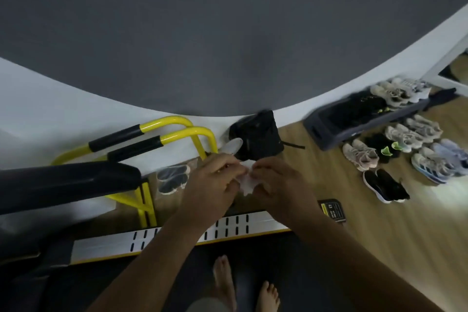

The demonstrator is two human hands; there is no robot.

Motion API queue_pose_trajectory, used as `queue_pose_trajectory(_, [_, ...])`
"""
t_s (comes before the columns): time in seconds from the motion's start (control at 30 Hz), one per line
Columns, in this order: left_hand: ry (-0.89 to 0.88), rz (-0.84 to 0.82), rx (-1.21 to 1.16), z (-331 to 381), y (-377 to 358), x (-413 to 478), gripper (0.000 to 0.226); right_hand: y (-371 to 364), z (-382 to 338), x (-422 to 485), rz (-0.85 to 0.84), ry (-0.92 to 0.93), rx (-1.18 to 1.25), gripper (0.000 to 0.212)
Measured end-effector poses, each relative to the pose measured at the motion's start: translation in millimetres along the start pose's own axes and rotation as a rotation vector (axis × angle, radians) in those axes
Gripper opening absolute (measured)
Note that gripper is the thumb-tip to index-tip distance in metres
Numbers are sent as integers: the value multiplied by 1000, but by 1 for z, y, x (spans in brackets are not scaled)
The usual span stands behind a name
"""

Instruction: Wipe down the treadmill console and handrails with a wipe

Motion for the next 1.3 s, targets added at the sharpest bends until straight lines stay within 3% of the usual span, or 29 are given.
queue_pose_trajectory(0.23, [-158,-216,102,-64,-119,44,20,-60,98,41,-140,-32,-163,8])
queue_pose_trajectory(0.53, [166,-427,-123,-249,-289,60,29,-258,273,113,-516,-299,-108,24])
queue_pose_trajectory(0.8, [404,-433,-147,-412,-456,29,30,-450,421,146,-616,-312,-66,35])
queue_pose_trajectory(0.87, [542,-582,-173,-453,-515,3,47,-506,461,140,-709,-332,-83,49])
queue_pose_trajectory(0.93, [655,-855,-143,-486,-571,-34,66,-559,498,122,-916,-378,-128,69])
queue_pose_trajectory(1.03, [747,-1027,-190,-506,-600,-65,68,-590,523,108,-1040,-395,-178,71])
queue_pose_trajectory(1.13, [867,-911,-312,-508,-588,-66,68,-579,521,114,-920,-449,-45,62])
queue_pose_trajectory(1.3, [1003,-508,-568,-471,-504,1,58,-475,495,157,-610,-576,269,54])
Point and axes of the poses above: each hand's wrist, its own x-axis towards the middle knuckle, its own y-axis out of the back of the hand, z = x × y, the point moved 10 cm from there along x, towards the middle knuckle, and after that the axes turned 5 degrees about -z, right-handed, at the moved point
